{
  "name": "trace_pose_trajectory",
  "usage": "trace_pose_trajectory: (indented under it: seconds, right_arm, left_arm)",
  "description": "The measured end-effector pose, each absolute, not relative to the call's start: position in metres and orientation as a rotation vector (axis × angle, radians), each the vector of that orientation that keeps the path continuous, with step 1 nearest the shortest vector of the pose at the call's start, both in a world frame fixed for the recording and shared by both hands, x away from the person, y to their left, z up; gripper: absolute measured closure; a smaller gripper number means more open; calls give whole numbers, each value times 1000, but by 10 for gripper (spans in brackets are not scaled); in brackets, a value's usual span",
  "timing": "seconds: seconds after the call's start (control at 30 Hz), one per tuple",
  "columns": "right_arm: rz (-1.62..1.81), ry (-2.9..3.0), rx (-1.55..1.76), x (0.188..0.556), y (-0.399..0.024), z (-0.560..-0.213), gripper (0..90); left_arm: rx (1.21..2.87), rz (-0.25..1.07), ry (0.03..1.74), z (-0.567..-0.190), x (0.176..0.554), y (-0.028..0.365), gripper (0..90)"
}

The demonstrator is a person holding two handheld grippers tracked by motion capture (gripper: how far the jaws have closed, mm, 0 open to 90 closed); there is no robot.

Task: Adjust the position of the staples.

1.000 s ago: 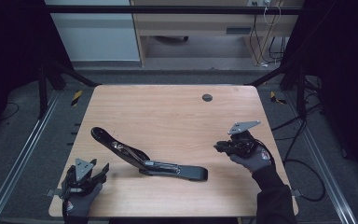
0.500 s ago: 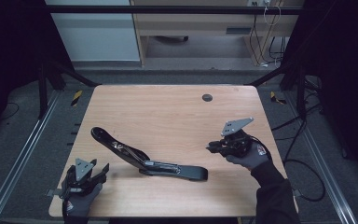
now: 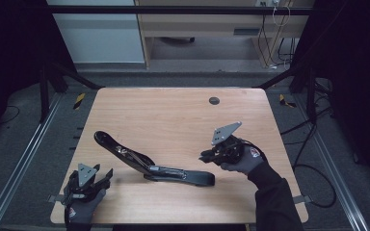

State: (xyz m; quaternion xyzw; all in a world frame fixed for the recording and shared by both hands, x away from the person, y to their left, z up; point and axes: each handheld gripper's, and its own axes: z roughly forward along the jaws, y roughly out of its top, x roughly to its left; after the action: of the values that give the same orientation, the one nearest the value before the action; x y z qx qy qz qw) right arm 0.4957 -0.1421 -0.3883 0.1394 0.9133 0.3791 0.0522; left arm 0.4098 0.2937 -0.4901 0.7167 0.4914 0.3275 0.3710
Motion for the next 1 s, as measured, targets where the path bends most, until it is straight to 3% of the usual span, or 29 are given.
trace_pose_trajectory:
  seconds: [0.47, 1.0]
  right_arm:
    - [1152, 2841, 257, 503, -91, -391, 786]
    - [1100, 2880, 244, 511, -64, -408, 785]
  left_arm:
    - [1842, 831, 1263, -491, 411, 293, 458]
    - [1841, 834, 1262, -491, 411, 294, 458]
